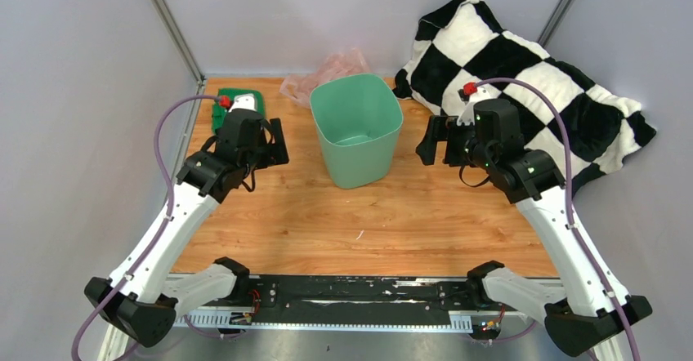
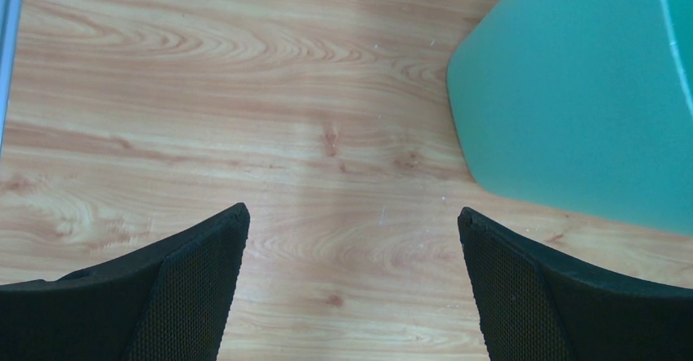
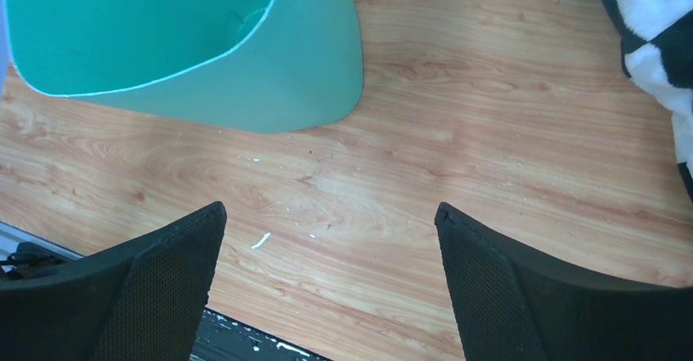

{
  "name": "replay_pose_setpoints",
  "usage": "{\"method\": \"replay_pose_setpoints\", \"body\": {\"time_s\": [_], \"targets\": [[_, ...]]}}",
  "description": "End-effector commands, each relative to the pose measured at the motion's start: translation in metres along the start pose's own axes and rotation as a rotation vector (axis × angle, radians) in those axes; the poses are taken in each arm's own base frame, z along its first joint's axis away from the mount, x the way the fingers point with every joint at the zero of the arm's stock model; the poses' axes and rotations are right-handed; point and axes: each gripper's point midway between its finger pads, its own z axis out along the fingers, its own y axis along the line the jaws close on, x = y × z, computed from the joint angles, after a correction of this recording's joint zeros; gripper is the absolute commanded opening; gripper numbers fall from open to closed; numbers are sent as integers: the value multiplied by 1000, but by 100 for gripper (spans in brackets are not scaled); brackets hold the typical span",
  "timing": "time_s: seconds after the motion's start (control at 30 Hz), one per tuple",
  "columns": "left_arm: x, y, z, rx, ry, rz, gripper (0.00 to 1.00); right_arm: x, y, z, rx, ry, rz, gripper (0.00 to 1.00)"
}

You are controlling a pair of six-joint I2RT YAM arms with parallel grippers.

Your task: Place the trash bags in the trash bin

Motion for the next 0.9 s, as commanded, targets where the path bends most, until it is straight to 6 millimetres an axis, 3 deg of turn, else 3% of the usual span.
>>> {"method": "replay_pose_setpoints", "body": {"time_s": [0.0,0.17,0.47,0.63,0.87], "targets": [[2,4,7,-22,-27,-34,100,15,5,10,-18,56,2,99],[-8,-28,50,34,-33,-104,100,8,12,5,-31,37,-15,99],[-23,-79,120,115,-37,-219,100,-3,11,-27,-22,-41,-14,99],[-7,-119,143,207,35,-202,100,-6,9,-39,-16,-68,-19,99],[30,-198,154,320,106,-169,100,-5,7,-44,-9,-65,-25,99]]}}
